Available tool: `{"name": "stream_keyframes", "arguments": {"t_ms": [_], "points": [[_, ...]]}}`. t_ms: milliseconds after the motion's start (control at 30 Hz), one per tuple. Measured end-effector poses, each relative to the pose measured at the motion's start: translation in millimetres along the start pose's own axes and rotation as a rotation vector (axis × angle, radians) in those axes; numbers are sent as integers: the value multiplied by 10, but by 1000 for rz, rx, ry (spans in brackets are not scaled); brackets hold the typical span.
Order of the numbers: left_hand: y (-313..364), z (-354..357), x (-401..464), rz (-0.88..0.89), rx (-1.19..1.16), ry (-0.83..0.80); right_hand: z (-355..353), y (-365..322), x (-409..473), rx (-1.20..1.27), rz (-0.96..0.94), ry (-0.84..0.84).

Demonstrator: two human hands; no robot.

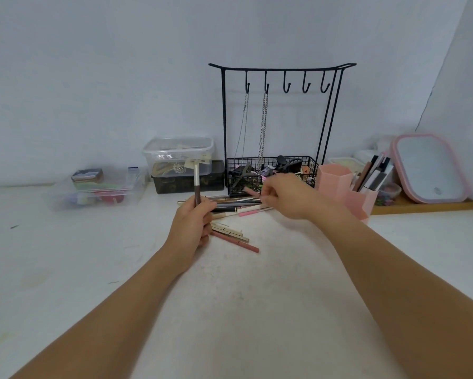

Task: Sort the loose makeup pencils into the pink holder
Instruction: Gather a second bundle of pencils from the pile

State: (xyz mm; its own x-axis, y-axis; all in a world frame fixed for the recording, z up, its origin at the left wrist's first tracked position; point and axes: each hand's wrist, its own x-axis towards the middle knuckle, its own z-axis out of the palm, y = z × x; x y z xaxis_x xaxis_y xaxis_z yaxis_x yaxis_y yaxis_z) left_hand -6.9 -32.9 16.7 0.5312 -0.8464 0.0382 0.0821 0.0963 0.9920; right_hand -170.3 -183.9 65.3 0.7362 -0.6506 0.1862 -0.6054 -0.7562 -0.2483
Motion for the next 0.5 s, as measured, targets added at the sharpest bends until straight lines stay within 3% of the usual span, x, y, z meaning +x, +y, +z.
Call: {"name": "stream_keyframes", "arguments": {"t_ms": [133,200,400,500], "points": [[-32,-29,11,62,-33,-62,-219,-372,-98,706,11,24],[-32,-20,-14,102,-62,-117,-202,-534,-122,903,8,4],[5,56,-76,102,-59,-117,51,-719,-143,1081,53,-59],[6,88,-87,80,-13,-95,165,-732,-113,1036,27,-22]]}}
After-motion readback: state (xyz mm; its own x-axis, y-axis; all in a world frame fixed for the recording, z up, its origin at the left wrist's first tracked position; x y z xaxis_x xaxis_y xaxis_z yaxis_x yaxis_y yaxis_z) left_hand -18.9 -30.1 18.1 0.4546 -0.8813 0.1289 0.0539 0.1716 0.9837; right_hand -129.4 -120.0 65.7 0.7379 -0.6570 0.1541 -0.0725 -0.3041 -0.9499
